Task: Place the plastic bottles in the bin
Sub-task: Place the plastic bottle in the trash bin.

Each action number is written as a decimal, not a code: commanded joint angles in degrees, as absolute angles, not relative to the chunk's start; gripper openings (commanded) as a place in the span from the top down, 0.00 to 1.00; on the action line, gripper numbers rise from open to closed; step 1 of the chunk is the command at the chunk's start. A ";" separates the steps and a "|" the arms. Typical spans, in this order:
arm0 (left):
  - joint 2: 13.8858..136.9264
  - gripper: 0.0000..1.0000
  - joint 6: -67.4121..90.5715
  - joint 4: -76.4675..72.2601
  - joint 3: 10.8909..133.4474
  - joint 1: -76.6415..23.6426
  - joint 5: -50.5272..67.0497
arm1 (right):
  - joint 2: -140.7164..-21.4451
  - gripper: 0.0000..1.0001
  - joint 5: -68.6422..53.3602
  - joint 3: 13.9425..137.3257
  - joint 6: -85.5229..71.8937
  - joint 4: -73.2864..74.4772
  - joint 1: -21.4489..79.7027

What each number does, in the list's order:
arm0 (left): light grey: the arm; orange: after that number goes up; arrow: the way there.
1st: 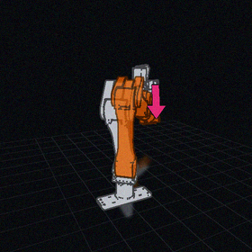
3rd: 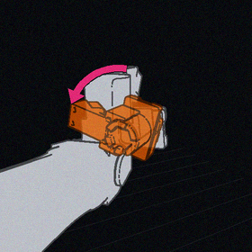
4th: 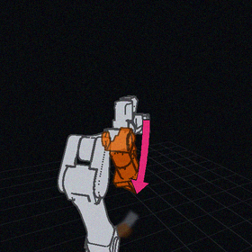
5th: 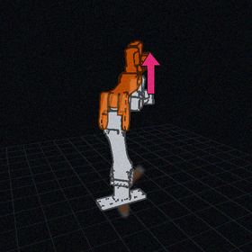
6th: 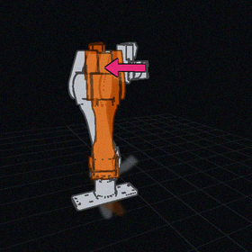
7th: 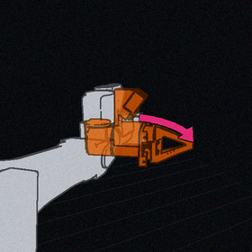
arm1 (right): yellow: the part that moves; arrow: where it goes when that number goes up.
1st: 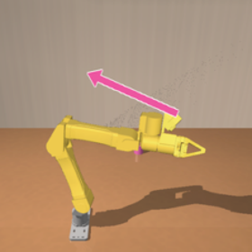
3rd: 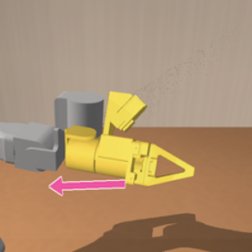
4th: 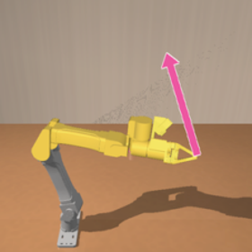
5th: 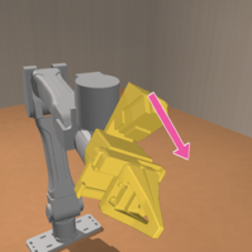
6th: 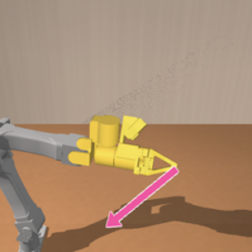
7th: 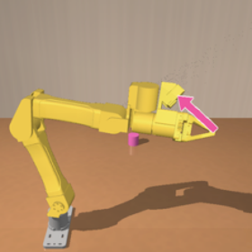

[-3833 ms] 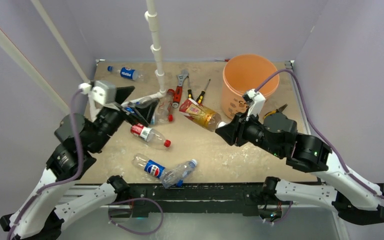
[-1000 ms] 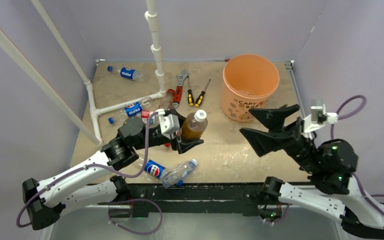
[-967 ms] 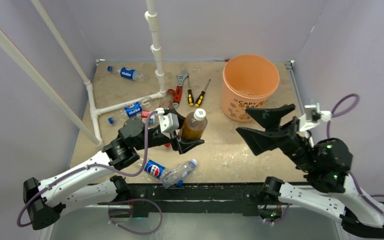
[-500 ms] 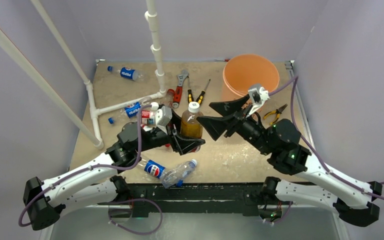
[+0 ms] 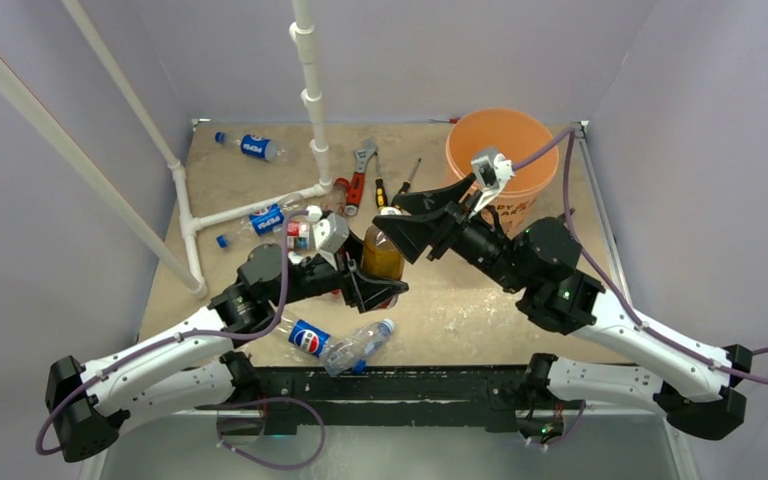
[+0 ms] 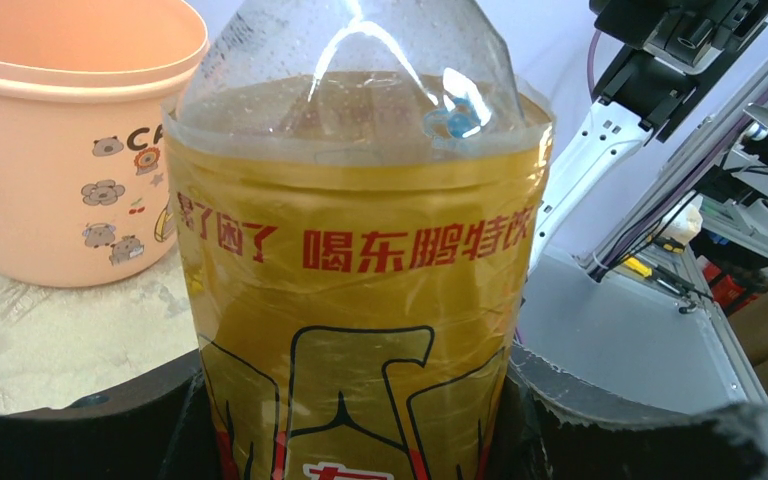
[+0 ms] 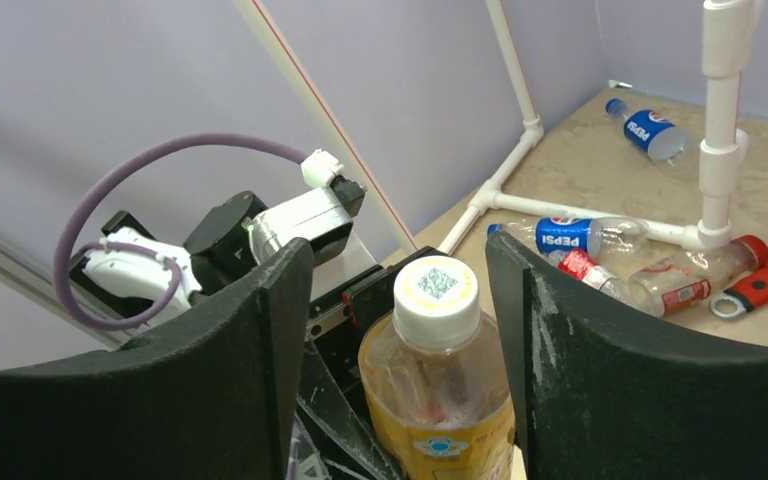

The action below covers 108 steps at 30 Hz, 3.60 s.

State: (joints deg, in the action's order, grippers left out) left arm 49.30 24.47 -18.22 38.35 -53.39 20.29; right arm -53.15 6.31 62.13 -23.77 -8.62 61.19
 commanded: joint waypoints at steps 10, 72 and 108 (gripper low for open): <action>46.26 0.67 21.48 -13.56 40.35 -53.61 19.41 | -56.38 0.38 7.71 68.11 -23.47 1.09 61.44; 45.71 0.68 16.73 -6.45 43.60 -53.64 18.28 | -56.14 0.35 5.94 68.91 -25.00 9.97 61.44; 30.42 0.01 22.16 4.76 37.98 -53.61 -0.77 | -42.30 1.00 34.09 70.30 -13.14 4.93 61.44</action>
State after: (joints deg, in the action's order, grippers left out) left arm 35.48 19.16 2.15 40.51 -53.43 7.75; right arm -47.31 18.90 70.22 -19.62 11.07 61.36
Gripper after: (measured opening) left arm 0.991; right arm 0.337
